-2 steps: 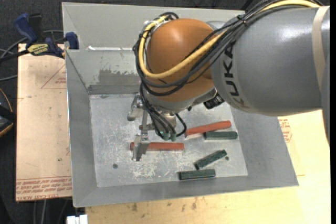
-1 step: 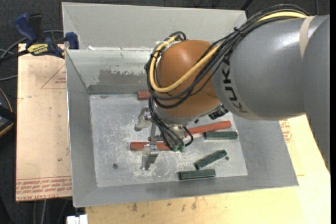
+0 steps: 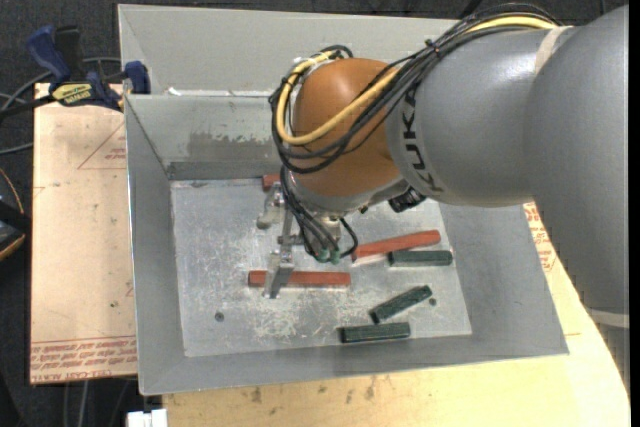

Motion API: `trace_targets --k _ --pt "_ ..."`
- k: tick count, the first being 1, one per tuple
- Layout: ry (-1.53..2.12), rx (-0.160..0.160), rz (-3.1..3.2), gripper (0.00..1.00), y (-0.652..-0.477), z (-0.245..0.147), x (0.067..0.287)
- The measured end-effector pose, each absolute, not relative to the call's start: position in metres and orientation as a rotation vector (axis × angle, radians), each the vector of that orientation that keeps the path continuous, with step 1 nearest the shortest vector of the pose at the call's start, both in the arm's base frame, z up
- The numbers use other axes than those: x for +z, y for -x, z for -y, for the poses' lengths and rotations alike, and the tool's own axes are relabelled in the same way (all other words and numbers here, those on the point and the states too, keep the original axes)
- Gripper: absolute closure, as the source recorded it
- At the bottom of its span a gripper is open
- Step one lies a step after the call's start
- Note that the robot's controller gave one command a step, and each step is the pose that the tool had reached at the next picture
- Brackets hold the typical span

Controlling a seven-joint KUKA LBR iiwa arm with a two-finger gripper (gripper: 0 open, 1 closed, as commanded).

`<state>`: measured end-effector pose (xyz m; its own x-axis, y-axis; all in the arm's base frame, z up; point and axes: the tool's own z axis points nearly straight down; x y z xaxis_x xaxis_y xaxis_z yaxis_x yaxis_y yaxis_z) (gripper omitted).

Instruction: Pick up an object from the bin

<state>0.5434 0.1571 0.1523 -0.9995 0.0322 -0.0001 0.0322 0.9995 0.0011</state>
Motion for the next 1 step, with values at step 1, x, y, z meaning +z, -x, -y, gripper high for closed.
trace_targets --k 1 --pt "0.271 0.005 -3.125 1.00 -0.5204 -0.1516 0.0789"
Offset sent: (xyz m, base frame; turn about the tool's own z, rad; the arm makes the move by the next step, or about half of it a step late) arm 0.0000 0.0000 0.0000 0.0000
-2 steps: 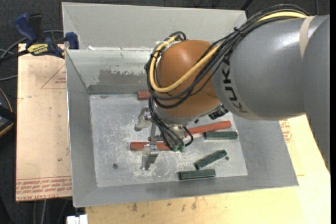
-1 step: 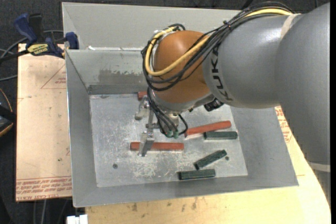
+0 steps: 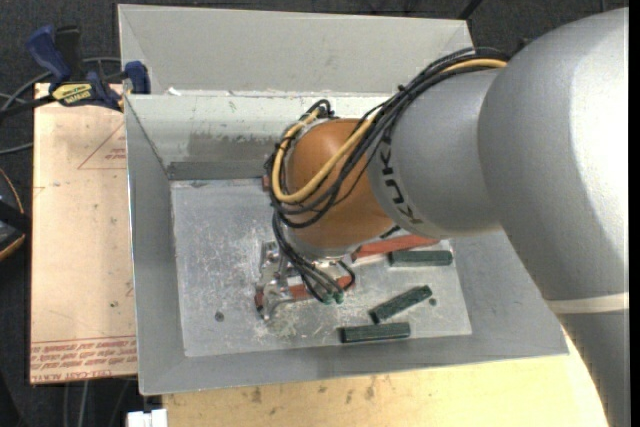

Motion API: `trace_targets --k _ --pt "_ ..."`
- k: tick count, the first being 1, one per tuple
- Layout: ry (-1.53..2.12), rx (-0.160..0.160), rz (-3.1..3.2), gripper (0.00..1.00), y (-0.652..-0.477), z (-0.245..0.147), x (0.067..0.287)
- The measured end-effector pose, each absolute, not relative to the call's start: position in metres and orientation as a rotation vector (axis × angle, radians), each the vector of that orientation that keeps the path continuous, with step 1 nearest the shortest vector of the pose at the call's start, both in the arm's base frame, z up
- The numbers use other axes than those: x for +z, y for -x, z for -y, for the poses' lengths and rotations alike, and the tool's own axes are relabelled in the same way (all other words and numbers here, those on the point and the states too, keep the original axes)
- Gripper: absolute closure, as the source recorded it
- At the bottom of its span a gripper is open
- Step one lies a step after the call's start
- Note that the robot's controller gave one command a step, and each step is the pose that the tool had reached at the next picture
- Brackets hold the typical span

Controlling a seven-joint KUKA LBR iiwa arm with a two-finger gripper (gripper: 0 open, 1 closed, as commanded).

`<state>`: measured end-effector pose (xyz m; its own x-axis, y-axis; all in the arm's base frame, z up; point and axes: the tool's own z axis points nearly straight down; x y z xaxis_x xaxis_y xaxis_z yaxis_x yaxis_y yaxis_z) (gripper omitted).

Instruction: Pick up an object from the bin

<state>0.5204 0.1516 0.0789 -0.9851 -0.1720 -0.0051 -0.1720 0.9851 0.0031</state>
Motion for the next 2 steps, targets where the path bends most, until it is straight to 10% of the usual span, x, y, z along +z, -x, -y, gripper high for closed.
trace_targets --k 1,2 --pt "0.271 0.006 -3.125 1.00 -0.520 -0.152 0.079" --pt "0.300 0.003 -3.119 1.00 -0.519 -0.133 0.244"
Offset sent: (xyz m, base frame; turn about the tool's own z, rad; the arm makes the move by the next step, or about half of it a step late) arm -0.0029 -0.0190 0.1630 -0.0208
